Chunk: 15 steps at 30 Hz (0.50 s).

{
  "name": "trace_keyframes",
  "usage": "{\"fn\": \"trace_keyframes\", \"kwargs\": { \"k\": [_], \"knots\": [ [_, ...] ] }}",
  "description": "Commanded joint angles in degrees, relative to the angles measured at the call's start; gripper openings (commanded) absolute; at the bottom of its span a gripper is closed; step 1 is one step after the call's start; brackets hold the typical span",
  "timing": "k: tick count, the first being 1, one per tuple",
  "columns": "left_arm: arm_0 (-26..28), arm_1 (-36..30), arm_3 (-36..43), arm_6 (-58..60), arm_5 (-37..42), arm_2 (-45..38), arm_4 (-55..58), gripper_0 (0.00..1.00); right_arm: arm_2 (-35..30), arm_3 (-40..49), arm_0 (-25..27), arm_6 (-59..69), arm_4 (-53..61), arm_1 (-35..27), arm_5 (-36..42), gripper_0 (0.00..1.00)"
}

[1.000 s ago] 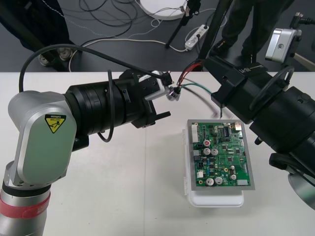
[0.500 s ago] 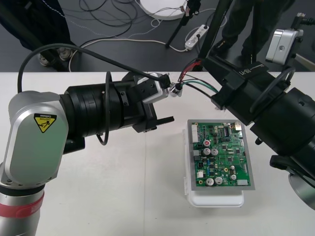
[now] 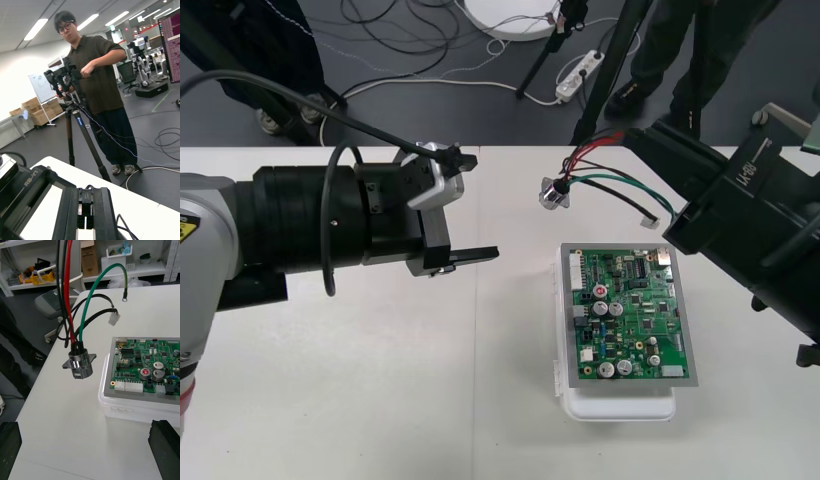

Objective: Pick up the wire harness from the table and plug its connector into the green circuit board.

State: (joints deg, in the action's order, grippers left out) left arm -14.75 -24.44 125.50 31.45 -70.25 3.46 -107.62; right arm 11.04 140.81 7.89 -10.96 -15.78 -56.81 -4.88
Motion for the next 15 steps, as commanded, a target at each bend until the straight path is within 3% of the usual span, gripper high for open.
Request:
{"fn": "trace_keyframes", "kwargs": {
  "k": [1,6,15],
  "knots": [
    [0.78,-5.27,0.89,-1.57,3.19,-2.93,6.99,1.0,-4.63,-1.15,3.18,1.46,-1.01,-1.99,-8.22,0.0],
    [0.95,-10.1,0.8,-0.42,3.19,-3.55,15.69,1.0,-7.18,-7.57,3.27,1.46,-1.98,-1.55,-21.66,0.0],
    [0.95,-16.96,-6.05,-0.78,2.31,-3.11,36.78,1.0,-7.79,-15.83,0.28,1.55,-6.46,-1.55,-37.31,0.0]
  ]
}}
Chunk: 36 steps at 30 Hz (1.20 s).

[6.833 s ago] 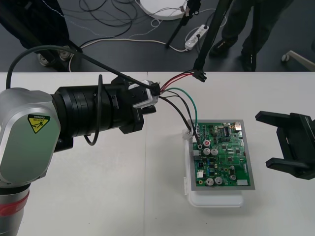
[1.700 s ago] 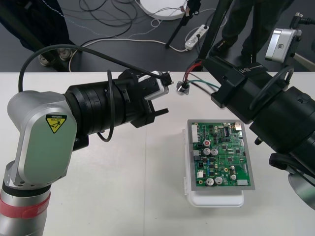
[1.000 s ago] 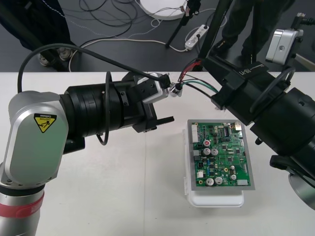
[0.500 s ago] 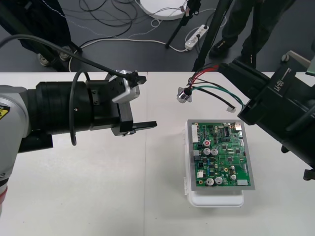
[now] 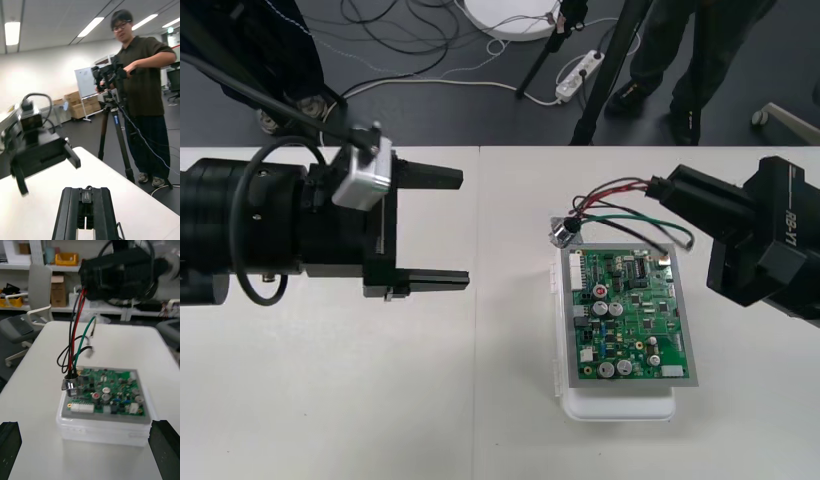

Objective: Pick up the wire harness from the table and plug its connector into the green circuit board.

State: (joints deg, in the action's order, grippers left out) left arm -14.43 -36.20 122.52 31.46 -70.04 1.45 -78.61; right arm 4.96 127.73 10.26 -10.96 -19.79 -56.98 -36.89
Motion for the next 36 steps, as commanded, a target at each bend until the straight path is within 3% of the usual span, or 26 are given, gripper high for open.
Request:
{"fn": "trace_keyframes", "kwargs": {
  "k": [1,5,13,23,36],
  "knots": [
    [0.63,-5.54,-3.42,-0.79,2.01,-1.01,8.73,1.0,-1.71,-3.19,-2.44,1.55,-2.89,-1.47,-6.0,0.0],
    [0.63,-8.18,-3.95,-0.88,1.92,-1.01,14.27,1.0,-1.71,-5.3,-4.81,1.55,-6.05,-1.38,-10.04,0.0],
    [0.11,-9.41,-3.95,-1.32,2.27,-1.01,21.39,1.0,-0.22,-5.3,-8.33,1.38,-7.02,-0.94,-11.09,0.0],
    [-2.53,-0.54,-3.95,-3.16,2.27,-1.01,19.81,1.0,5.32,-6.88,-14.13,0.23,-7.2,4.77,-11.09,0.0],
    [-5.87,7.02,-3.95,-5.71,2.36,0.66,11.72,1.0,8.31,-6.88,-15.36,-0.12,-11.06,11.19,-11.09,0.0]
  ]
}}
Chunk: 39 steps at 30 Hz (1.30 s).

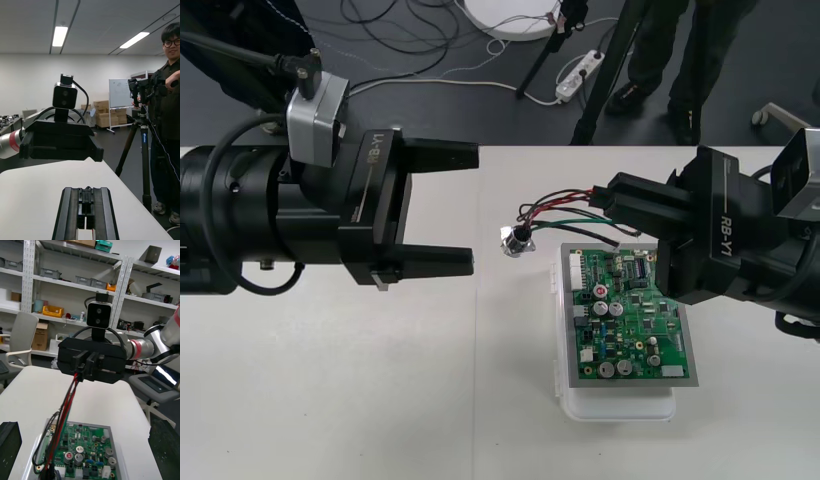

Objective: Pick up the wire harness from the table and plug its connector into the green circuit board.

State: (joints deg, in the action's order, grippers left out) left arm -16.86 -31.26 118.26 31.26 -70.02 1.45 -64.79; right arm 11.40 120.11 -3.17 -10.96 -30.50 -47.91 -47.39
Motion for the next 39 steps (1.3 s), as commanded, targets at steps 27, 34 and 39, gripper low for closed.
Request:
{"fn": "trace_keyframes", "kwargs": {
  "k": [27,34,39],
  "knots": [
    [-6.96,0.85,-0.14,-4.9,4.19,6.72,-3.86,1.0,5.48,1.35,-2.46,-1.17,-3.17,7.31,-0.51,0.0],
    [-6.96,0.94,-1.1,-4.46,6.3,9.19,-3.86,1.0,5.83,1.44,-2.54,-1.08,-3.17,7.75,-0.51,0.0],
    [-6.96,1.03,-1.1,-4.37,7.79,11.03,-3.86,1.0,6.44,1.44,-2.54,-1.08,-3.17,7.84,-0.16,0.0]
  ]
}}
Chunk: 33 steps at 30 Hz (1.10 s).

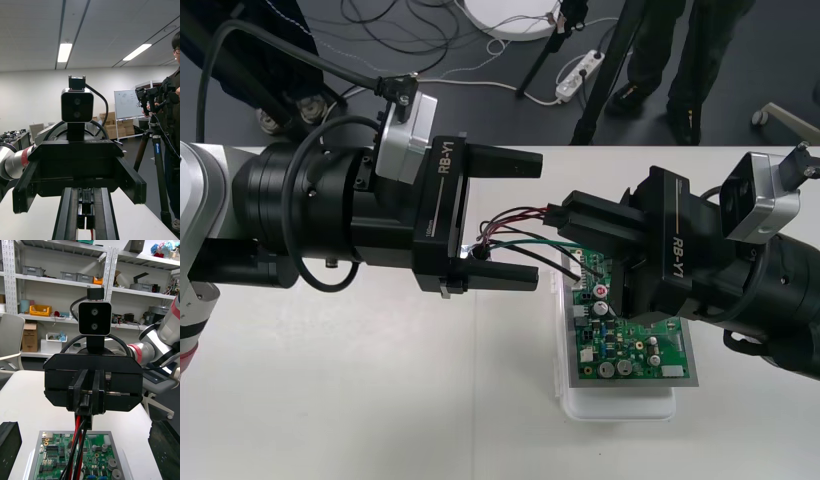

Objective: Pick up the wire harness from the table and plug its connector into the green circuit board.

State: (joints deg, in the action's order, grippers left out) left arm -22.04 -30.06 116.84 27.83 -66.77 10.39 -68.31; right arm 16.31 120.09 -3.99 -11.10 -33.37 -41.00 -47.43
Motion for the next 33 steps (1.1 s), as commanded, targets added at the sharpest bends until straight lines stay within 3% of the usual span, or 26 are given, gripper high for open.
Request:
{"fn": "trace_keyframes", "kwargs": {
  "k": [1,18,19,21,23,33],
  "knots": [
    [-1.78,-0.17,0.23,-0.94,4.81,2.18,-0.33,1.0,1.54,1.46,-1.64,-0.95,-0.29,1.01,-0.03,0.0],
    [-2.05,0.0,0.32,-1.12,5.16,2.18,0.02,1.0,1.54,1.72,-1.72,-0.86,-0.29,1.18,0.85,0.0],
    [-2.05,0.0,0.32,-1.2,5.16,2.18,0.02,0.93,1.54,1.64,-1.72,-0.77,-0.29,1.1,0.85,0.0],
    [-2.05,0.0,0.32,-1.29,5.16,2.18,0.02,0.37,1.54,1.72,-1.72,-0.77,-0.29,1.18,1.03,0.0],
    [-2.05,0.0,0.32,-1.47,5.16,2.18,-0.06,0.01,1.45,1.72,-1.64,-0.77,-0.29,1.18,1.11,0.0],
    [-2.05,0.0,0.32,-1.64,5.16,2.18,0.02,0.0,1.54,1.72,-1.72,-0.77,-0.03,1.18,1.29,0.0]
  ]
}}
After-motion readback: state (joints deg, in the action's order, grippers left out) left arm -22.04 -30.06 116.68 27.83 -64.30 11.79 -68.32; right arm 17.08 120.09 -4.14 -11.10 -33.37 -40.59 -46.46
